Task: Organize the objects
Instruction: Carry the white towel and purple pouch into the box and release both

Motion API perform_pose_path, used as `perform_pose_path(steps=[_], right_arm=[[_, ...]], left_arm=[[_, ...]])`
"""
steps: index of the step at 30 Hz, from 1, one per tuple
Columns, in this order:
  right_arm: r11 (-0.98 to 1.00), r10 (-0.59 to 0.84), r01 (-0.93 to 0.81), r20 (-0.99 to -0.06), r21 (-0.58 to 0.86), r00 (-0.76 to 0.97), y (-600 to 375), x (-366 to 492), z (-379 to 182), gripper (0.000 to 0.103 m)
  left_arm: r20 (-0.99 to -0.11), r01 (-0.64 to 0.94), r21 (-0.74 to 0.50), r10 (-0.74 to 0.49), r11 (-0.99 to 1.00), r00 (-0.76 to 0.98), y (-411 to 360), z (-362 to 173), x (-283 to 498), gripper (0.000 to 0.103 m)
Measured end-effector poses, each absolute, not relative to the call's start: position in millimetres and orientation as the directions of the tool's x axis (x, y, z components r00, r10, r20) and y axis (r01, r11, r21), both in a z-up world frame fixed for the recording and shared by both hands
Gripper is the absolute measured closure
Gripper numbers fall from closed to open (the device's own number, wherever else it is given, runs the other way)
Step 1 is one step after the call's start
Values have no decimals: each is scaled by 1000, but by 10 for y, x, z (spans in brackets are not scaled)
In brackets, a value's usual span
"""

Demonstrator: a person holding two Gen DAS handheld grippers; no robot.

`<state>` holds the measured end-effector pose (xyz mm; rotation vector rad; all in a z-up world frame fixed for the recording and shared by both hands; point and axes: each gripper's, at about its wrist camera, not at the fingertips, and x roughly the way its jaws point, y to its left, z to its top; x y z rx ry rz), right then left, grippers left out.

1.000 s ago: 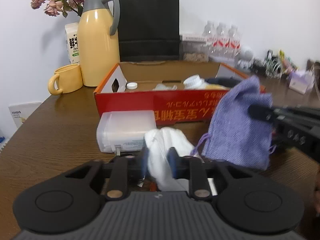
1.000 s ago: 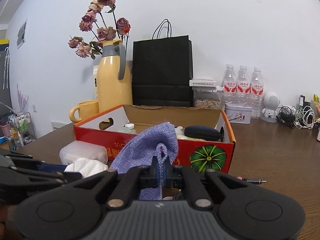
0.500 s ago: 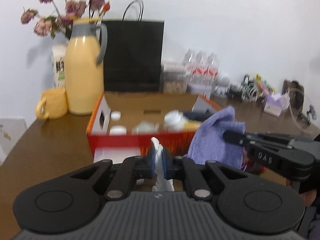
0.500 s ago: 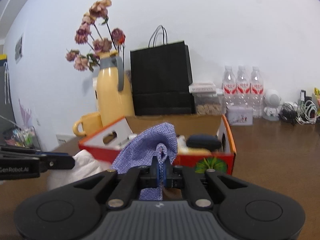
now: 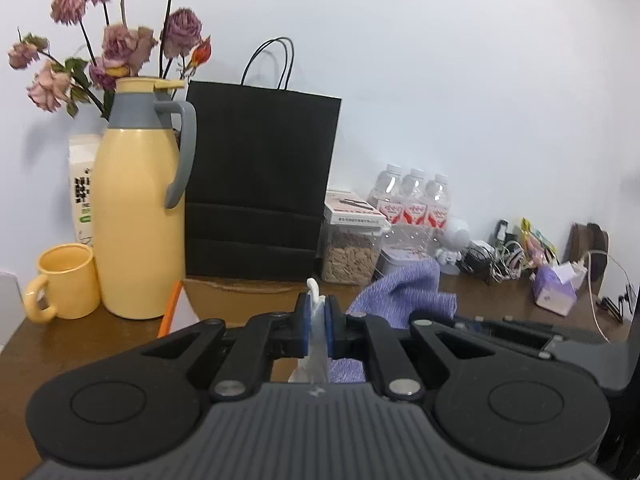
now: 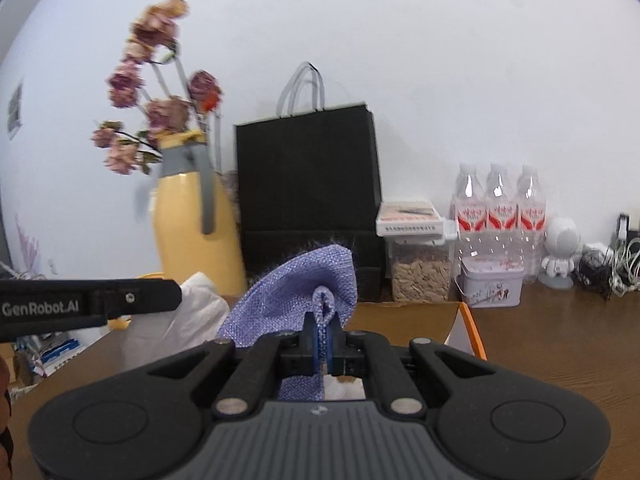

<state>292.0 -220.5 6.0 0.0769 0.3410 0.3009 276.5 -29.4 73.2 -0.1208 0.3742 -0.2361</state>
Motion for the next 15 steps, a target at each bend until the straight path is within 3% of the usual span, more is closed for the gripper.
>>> perform_pose_path(steps=[10, 12, 14, 15], right_arm=[[966, 255, -212, -412, 147, 875, -2276, 3445, -278, 98], [975, 222, -190, -424, 117, 878, -2268, 3481, -307, 87], [983, 183, -157, -442, 96, 878, -2272, 3510, -331, 78], [985, 175, -152, -454, 87, 874, -2275, 3524, -344, 61]], left_arm=[[-424, 157, -149, -207, 976, 882, -262, 342, 3387, 95], [-438, 143, -121, -182, 982, 881, -261, 296, 3416, 92], [-449, 125, -96, -155, 987, 880, -251, 275, 3428, 79], [-448, 119, -85, -145, 989, 882, -247, 268, 3433, 60]])
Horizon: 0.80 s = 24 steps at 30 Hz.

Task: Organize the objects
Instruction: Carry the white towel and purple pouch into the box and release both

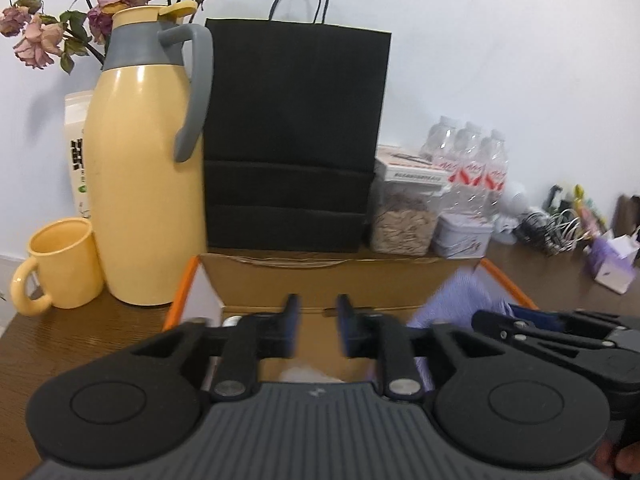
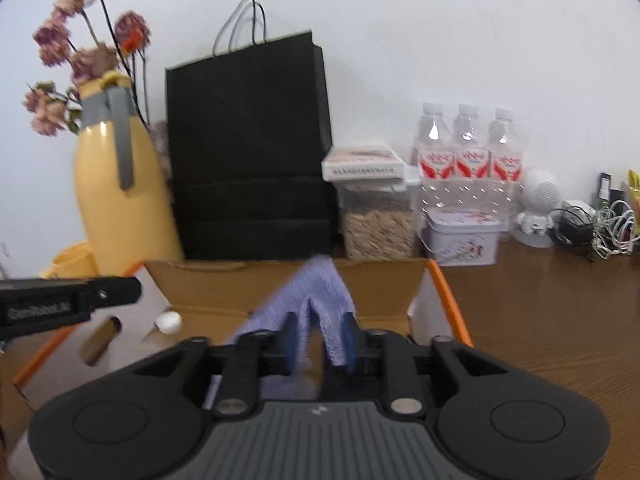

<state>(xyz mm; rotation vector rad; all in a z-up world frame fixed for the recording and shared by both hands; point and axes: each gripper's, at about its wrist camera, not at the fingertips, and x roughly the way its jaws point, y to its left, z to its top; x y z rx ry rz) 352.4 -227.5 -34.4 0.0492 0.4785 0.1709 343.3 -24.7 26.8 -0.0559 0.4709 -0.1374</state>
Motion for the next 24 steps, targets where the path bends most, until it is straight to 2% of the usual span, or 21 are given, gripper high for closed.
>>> perform_pose_path(steps=[1, 2, 3, 4, 9, 24], right_arm=[[986, 166, -145, -464, 80, 870, -2278, 3534, -354, 48], [988, 155, -135, -466, 76, 871, -2281, 3535, -360, 25], [989, 147, -129, -464, 70, 874, -2287, 3530, -358, 11], [990, 144, -129, -461, 64, 876, -2285, 3521, -352, 9], [989, 149, -137, -460, 59, 875, -2285, 3479, -310, 0], [982, 190, -183, -409, 56, 892, -2267, 3108, -80, 0]], left_arm=[[-447, 108, -74, -130, 991, 885, -239, 266, 3424, 37], [-445, 92, -58, -108, 994, 889, -239, 268, 3413, 25], [-441, 76, -39, -86, 996, 893, -246, 277, 3401, 10], [-432, 65, -18, -67, 998, 899, -259, 283, 3375, 3], [-404, 51, 20, -38, 998, 914, -288, 363, 3287, 0], [-383, 36, -6, -36, 999, 923, -224, 490, 2949, 0]])
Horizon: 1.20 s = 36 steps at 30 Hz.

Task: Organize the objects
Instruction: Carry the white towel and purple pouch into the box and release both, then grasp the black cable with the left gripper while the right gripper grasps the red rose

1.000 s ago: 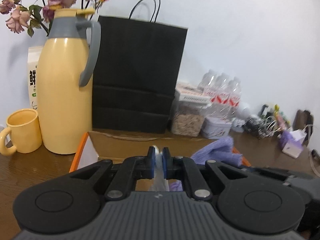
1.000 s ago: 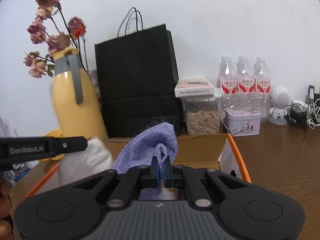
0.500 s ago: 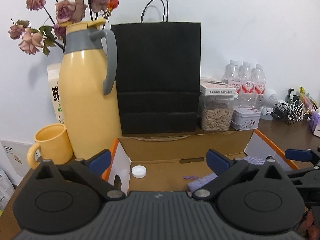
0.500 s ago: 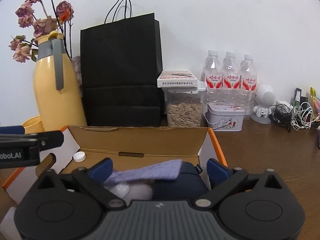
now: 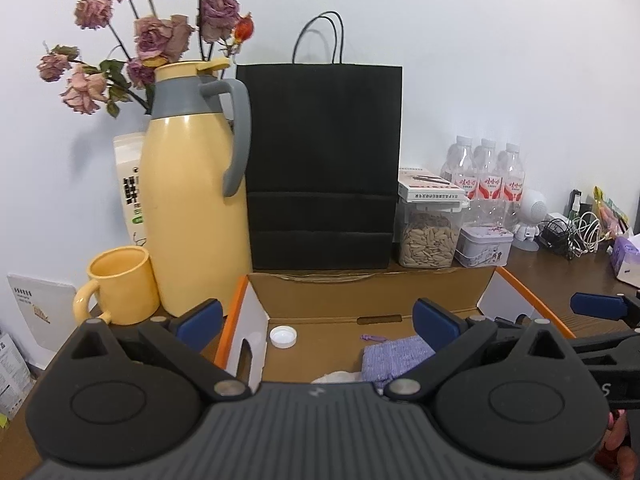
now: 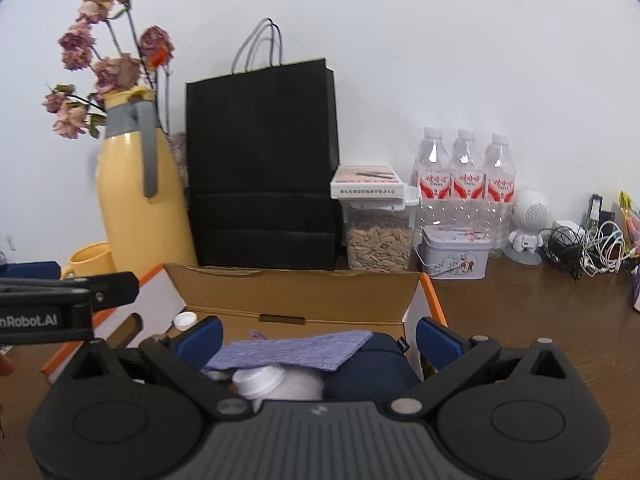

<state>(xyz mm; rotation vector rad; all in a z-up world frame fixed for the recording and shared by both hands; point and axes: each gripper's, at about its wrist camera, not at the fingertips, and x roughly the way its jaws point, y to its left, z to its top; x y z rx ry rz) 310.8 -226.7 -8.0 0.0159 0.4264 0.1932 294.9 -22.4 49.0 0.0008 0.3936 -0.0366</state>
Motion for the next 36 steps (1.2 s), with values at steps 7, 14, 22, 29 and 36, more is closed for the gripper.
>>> perform_pose_path(steps=[7, 14, 22, 29, 36], right_arm=[[974, 222, -221, -383, 47, 897, -2244, 2707, 16, 0], [971, 231, -238, -393, 33, 890, -2236, 2387, 8, 0], [967, 241, -252, -415, 28, 877, -2237, 2064, -60, 0], [962, 246, -272, -452, 8, 857, -2275, 1796, -168, 0], [959, 248, -282, -488, 4, 837, -2372, 1589, -333, 0]], left_arm=[[-387, 32, 1, -29, 999, 922, -160, 530, 2621, 0], [-411, 25, -3, -24, 1000, 911, -120, 531, 2329, 0], [-438, 16, -13, -21, 1000, 899, -43, 493, 2044, 0], [-491, -12, 13, 17, 1000, 871, 35, 344, 1839, 0], [-531, -72, 2, 62, 997, 845, 186, 182, 1698, 0]])
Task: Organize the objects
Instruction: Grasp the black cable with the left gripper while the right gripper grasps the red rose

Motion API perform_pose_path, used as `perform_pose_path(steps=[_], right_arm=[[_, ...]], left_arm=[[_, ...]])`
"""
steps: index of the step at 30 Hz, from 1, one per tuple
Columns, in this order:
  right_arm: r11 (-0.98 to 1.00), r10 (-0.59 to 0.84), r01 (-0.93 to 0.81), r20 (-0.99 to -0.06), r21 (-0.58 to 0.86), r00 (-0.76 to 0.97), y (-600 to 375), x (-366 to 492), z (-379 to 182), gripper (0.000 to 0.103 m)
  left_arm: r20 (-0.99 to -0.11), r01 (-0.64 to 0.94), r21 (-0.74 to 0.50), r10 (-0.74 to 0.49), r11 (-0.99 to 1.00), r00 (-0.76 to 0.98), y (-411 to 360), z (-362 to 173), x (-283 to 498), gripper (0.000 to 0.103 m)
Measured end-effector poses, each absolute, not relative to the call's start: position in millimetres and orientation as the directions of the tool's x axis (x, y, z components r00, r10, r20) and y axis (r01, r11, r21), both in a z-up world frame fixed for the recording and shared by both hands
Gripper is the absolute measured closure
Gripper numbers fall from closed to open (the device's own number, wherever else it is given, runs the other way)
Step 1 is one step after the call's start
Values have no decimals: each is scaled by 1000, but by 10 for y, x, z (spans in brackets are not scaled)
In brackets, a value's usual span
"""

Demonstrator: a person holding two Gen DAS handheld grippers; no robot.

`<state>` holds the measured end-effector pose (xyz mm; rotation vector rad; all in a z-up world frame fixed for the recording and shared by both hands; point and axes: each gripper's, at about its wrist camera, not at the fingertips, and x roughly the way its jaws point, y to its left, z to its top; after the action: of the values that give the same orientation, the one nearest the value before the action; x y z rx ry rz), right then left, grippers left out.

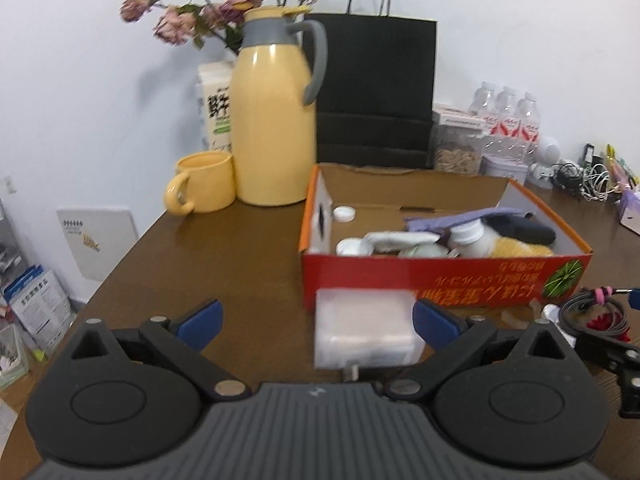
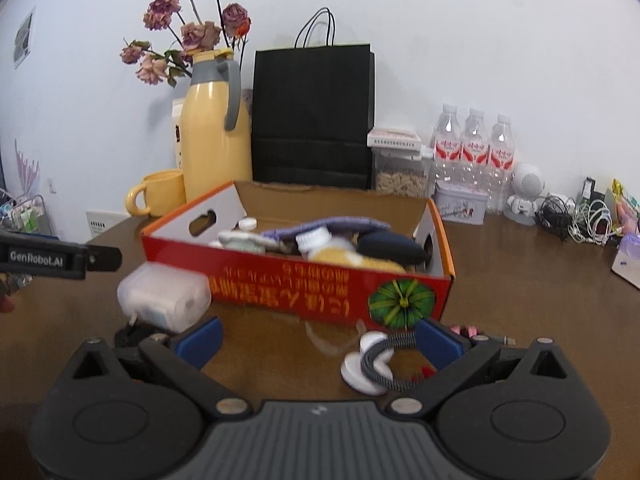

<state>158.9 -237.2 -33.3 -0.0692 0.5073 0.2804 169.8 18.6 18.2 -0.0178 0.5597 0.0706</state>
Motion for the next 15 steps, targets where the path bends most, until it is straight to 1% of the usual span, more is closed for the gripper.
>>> perform_pose_path(steps=[4, 8, 15], right_arm=[[958, 245, -286, -510, -3, 824, -2435, 1508, -418, 0], [957, 246, -289, -522, -1, 817, -2488, 1445, -476, 0], [955, 256, -296, -540, 14, 801, -2539, 1441, -559, 0]], left_arm=[[-552, -97, -1, 80, 995, 830, 261, 101, 1666, 0], [-552, -97, -1, 81, 995, 830, 299, 55, 1590, 0], [-550, -94, 33, 96, 995, 830, 250, -6, 1519, 0]])
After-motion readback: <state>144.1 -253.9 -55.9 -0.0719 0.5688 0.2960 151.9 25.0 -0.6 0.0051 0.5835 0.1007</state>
